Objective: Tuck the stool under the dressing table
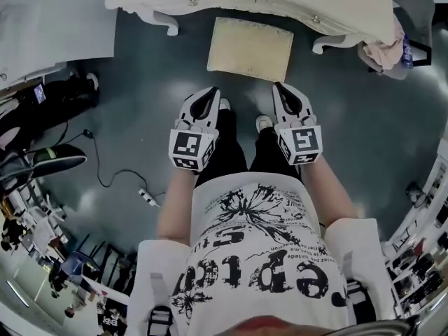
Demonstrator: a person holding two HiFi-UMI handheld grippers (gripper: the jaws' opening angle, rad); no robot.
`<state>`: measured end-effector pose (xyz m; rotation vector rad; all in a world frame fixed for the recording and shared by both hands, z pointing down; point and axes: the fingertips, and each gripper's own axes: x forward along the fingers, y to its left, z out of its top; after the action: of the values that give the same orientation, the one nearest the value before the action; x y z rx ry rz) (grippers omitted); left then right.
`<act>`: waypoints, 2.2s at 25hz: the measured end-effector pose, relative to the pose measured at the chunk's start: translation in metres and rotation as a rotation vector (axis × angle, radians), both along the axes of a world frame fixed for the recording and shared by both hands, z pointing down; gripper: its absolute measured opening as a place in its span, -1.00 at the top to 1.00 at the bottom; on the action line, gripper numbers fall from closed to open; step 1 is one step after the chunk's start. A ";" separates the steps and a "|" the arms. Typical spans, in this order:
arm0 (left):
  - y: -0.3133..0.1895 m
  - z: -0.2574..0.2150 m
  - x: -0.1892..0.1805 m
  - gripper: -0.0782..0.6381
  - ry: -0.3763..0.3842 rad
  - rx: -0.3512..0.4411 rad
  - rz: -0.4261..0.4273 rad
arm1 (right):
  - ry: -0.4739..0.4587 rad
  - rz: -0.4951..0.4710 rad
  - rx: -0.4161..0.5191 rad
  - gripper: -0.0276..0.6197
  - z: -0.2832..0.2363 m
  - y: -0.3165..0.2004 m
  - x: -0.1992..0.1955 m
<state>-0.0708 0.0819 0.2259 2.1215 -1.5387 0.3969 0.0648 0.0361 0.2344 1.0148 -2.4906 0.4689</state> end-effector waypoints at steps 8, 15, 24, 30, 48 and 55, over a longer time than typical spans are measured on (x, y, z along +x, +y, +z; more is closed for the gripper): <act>-0.034 0.120 -0.007 0.73 0.080 -0.141 0.174 | 0.075 0.201 -0.131 0.86 0.126 -0.011 -0.011; -0.026 0.238 0.004 0.73 0.093 -0.233 0.211 | 0.106 0.288 -0.240 0.86 0.261 -0.005 -0.015; -0.029 0.355 -0.005 0.73 -0.082 -0.195 0.327 | 0.141 0.364 -0.317 0.86 0.363 -0.008 -0.003; -0.038 0.394 -0.007 0.73 -0.004 -0.289 0.262 | 0.221 0.371 -0.324 0.86 0.394 -0.003 0.009; -0.047 0.418 -0.010 0.73 0.032 -0.383 0.151 | 0.232 0.389 -0.314 0.86 0.400 -0.038 0.013; -0.085 0.410 -0.027 0.73 0.068 -0.302 -0.053 | 0.237 0.309 -0.280 0.86 0.399 -0.077 0.004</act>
<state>-0.0974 -0.0035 0.6362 1.8396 -1.3960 0.4996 0.0684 -0.0406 0.6337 1.2611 -2.0011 0.7222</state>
